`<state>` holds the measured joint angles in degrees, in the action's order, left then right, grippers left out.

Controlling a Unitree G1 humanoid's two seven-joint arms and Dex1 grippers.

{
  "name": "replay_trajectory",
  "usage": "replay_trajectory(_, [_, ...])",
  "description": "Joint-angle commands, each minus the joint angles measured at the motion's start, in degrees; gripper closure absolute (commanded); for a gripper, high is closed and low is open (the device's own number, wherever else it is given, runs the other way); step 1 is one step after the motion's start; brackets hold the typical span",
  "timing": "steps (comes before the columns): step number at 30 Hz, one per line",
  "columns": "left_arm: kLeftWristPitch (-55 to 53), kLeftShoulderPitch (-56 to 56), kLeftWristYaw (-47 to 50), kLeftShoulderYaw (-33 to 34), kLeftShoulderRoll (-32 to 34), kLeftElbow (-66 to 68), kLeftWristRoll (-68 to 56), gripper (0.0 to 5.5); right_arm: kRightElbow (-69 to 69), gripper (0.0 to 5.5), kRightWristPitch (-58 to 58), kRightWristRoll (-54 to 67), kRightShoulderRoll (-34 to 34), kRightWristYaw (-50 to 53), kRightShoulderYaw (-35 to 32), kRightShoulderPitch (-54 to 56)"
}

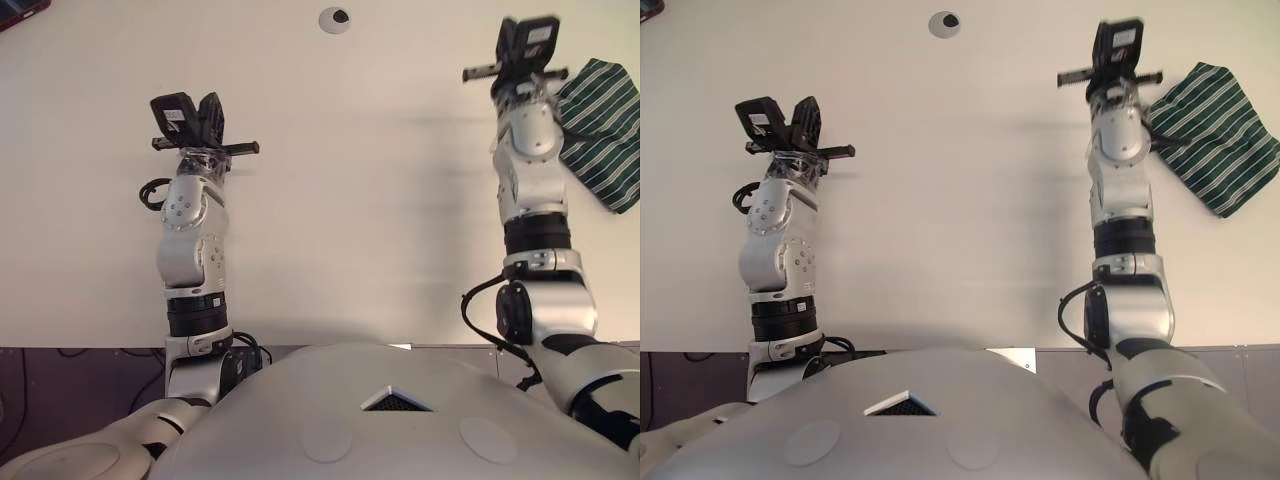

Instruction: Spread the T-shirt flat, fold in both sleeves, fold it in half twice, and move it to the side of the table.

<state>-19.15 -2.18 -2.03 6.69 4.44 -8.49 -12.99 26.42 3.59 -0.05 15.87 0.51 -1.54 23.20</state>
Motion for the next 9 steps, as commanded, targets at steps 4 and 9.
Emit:
replay_trajectory(4, [-0.13,-2.00,-2.77,1.03,4.49,4.27,1.69,5.48,-9.31,5.50,-3.40,-1.15,-5.88,3.31,0.73,-5.21])
replay_trajectory(9, [-1.82,-6.83,-3.75,2.65,8.75,9.21,2.66,5.48,-14.03,5.50,-4.34,-2.82,-8.69,6.34,1.23,-10.49])
